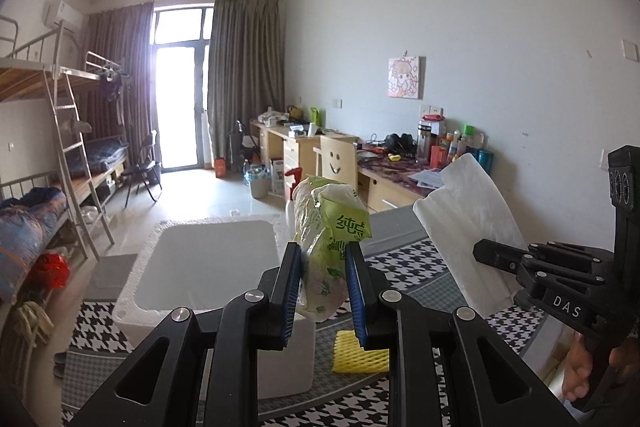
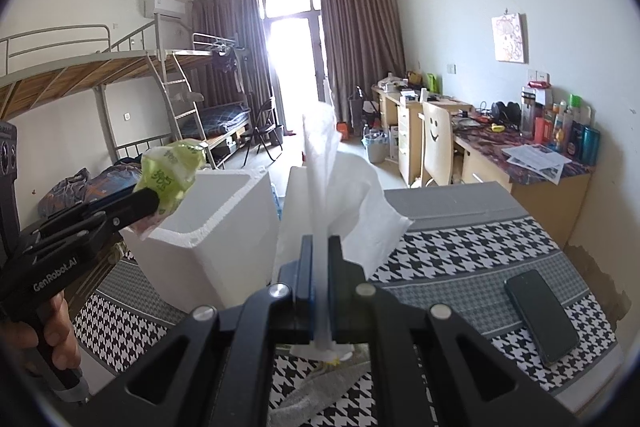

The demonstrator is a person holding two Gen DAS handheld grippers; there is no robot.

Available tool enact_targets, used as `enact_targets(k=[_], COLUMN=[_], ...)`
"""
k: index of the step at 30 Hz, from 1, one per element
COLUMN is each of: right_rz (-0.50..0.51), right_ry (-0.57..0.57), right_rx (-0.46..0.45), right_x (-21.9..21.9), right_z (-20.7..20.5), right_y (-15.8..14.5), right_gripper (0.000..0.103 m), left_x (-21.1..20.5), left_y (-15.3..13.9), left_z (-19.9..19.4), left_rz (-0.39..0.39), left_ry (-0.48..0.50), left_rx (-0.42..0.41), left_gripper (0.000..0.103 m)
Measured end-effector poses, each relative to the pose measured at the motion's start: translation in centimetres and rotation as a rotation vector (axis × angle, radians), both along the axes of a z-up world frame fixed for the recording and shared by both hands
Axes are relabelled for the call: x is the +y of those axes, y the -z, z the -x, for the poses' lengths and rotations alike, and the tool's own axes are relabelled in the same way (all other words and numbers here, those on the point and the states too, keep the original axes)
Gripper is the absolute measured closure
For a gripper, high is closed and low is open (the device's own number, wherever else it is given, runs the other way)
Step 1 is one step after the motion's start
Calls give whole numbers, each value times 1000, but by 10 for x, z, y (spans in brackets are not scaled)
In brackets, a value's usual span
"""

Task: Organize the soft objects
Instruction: 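Open the left tool over the foam box to drop the tissue pack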

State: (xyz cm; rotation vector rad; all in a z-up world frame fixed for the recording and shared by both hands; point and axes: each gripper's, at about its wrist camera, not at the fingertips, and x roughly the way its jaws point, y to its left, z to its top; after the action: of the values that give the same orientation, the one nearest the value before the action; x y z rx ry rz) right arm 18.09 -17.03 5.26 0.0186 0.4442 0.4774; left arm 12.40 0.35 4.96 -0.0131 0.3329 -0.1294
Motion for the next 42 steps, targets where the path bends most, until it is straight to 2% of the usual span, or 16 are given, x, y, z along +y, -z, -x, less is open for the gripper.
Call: enact_targets(k=[22,33,42], right_rz=[-5,-8,-18], right_ry=[-94,-156,-212], right_rx=[-19,-19,-4], right_x=[29,45,62], right_z=[-15,-21,-29], right_y=[-10,-15,-18], right_gripper=[96,96,96], left_x=[18,36,38], left_y=[-8,-6,-5], left_z=[-12,-20,-23], left_rz=[-14,-6,-12], left_ry=[-101,-189,-220], left_rx=[-33,-23,-14], left_gripper=[79,79,79])
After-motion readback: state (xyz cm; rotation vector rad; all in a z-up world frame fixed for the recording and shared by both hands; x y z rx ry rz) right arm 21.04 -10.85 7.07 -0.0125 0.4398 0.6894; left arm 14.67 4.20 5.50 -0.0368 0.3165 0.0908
